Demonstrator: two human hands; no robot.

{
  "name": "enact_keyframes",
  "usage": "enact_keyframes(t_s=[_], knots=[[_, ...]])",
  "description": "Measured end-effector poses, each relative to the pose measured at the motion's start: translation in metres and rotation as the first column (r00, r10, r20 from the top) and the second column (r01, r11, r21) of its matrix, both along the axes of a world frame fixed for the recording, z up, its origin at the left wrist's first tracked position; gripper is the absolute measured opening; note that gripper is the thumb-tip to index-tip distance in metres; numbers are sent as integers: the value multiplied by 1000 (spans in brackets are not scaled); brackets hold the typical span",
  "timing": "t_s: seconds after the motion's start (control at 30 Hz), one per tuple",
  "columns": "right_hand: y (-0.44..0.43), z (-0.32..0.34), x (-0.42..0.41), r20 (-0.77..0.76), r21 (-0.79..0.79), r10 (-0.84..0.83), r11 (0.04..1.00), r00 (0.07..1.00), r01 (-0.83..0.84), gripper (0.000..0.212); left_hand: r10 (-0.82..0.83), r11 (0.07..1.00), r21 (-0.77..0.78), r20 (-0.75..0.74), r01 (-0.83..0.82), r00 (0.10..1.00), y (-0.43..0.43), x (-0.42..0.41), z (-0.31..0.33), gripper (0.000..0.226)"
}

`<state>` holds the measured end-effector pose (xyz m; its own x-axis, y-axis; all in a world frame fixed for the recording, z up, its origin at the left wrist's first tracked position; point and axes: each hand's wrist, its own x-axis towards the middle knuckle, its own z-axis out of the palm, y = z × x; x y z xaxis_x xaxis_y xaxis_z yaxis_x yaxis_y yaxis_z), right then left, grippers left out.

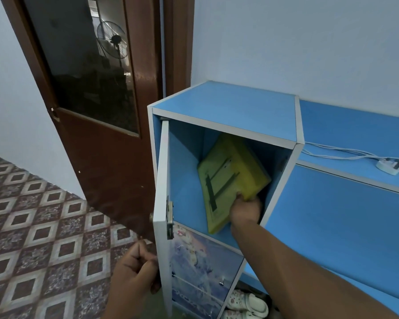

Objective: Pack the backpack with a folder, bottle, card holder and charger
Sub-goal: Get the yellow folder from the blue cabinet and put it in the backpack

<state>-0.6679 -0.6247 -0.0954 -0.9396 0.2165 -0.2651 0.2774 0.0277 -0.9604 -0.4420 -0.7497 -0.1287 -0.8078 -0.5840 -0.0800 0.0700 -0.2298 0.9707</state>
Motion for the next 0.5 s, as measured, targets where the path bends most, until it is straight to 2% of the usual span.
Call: enact_keyframes(t_s=[0.1,0.2,0.3,0.37,0.5], knots=[[5,1,17,-22,-38,26,999,999,-27,11,-29,1000,11,-1,29,1000,-5,0,2,5],[16,5,43,-19,-42,43,998,999,-43,23,-44,999,0,3,44,999,-9,1,0,8],[38,11,68,-42,-30,83,996,996,-85,22,-43,999,-15,10,43,999,-11,5,3,11],[59,17,78,-95,27,132,991,987,-130,21,-30,999,-28,10,31,999,-13,8,4,11],[110,39,88,-184,249,298,936,937,-249,23,4,999,-38,14,-4,1000,-11,9,2,15]])
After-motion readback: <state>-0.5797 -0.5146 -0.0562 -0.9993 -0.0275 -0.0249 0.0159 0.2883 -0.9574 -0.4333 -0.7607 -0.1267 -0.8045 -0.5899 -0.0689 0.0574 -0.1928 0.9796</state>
